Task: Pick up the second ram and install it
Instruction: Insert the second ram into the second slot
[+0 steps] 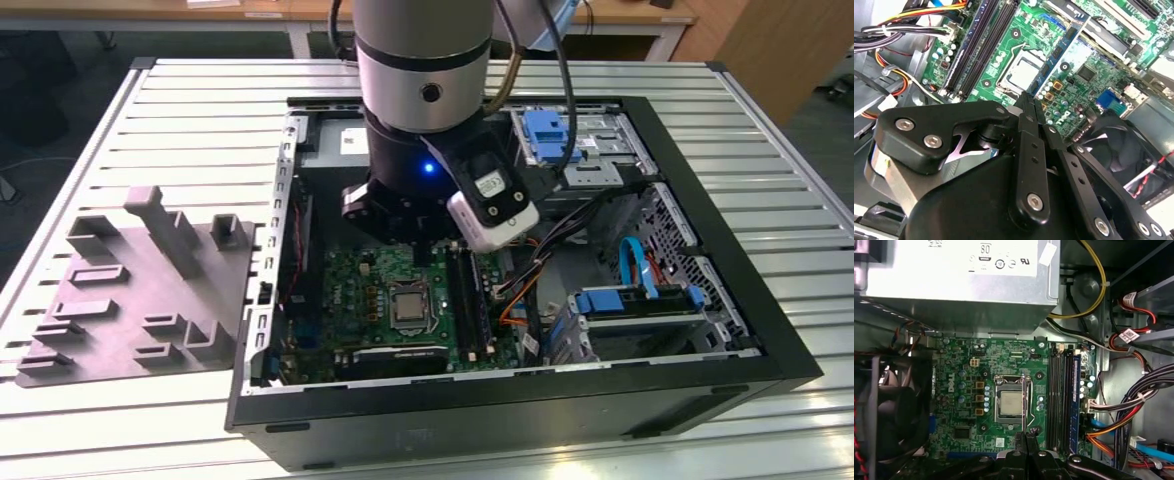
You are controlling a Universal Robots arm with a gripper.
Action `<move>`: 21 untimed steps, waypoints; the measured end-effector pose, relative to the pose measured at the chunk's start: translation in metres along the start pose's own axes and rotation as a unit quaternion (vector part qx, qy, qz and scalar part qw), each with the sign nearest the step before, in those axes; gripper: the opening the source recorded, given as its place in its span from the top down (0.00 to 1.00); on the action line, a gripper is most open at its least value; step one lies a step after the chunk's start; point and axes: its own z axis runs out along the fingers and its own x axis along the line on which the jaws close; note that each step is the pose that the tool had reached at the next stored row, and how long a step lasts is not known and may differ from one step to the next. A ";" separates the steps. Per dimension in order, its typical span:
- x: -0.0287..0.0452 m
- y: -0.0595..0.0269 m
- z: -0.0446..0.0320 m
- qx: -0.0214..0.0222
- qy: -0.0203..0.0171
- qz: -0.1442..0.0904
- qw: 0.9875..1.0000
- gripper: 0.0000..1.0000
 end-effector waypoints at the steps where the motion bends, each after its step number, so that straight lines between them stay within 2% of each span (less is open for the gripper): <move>1: -0.0013 0.0000 0.0010 0.000 0.000 0.000 1.000 0.88; 7: -0.0091 -0.0003 0.0060 0.000 0.000 0.000 1.000 0.88; 14: -0.0221 -0.0006 0.0098 -0.001 0.000 0.000 1.000 0.88; 21: -0.0235 -0.0007 0.0104 -0.002 0.000 0.000 1.000 0.88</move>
